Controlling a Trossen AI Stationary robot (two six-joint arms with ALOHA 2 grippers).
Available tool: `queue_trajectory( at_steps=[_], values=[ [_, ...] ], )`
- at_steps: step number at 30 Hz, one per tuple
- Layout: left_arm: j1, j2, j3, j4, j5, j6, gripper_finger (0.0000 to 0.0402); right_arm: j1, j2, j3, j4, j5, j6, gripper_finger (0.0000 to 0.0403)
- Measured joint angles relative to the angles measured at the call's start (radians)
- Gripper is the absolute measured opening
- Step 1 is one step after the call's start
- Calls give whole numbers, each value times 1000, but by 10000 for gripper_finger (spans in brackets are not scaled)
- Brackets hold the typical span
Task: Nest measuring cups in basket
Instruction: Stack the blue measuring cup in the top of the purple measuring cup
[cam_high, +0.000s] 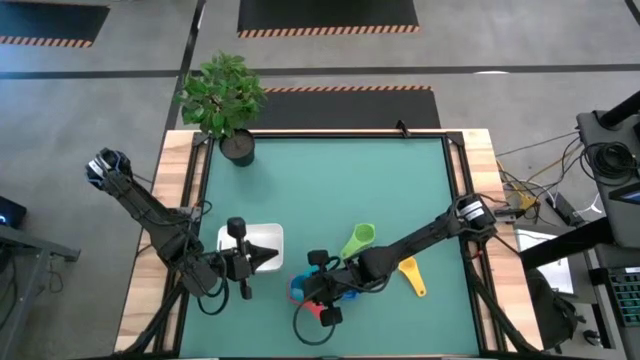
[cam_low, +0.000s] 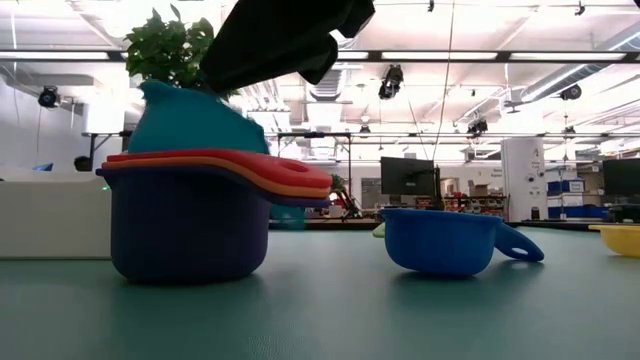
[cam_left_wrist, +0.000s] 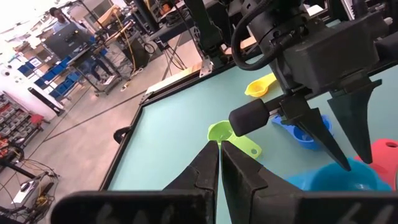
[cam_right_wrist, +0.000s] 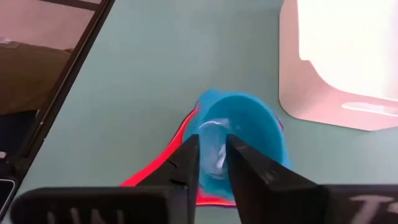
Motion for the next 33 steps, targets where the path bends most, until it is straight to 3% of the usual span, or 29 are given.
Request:
queue_trajectory(
  at_steps=[10,22,28,33],
  values=[
    [0,0,0,1,0,0,0,0,-5,22,-44,0,-44,112],
    [0,0,0,1,0,0,0,-5,16,20,85,1,-79,15],
    [0,0,0,2,1,0,0,-9,75,16,194,1,-100,9],
    [0,0,0,3,3,0,0,-16,101,15,187,0,-104,9]
  ],
)
